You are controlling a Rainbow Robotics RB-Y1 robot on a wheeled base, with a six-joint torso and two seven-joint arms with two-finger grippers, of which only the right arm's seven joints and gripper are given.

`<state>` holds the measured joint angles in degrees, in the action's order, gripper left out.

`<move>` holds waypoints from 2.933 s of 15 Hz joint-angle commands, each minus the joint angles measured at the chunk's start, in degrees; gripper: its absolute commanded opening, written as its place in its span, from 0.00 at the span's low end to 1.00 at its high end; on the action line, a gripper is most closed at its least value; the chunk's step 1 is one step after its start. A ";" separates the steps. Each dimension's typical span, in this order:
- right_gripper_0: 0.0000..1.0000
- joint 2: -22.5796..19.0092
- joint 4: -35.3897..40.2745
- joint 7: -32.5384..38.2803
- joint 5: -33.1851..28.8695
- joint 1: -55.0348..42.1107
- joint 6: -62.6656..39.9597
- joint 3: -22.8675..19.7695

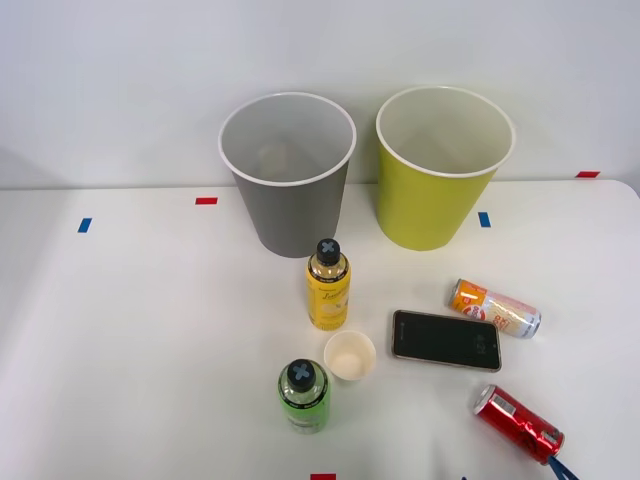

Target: Put cans in the gray bin, plastic bottles in the light green bin

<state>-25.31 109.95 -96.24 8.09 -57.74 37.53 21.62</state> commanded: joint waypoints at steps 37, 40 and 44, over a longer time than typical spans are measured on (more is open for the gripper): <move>1.00 0.00 0.00 0.00 0.00 0.00 0.00 0.00; 1.00 0.18 -1.23 -0.09 0.09 0.62 -0.97 -0.35; 1.00 -2.20 -0.35 -0.97 0.35 2.81 -2.20 -3.60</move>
<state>-26.33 109.15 -96.93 8.14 -55.56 36.13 18.77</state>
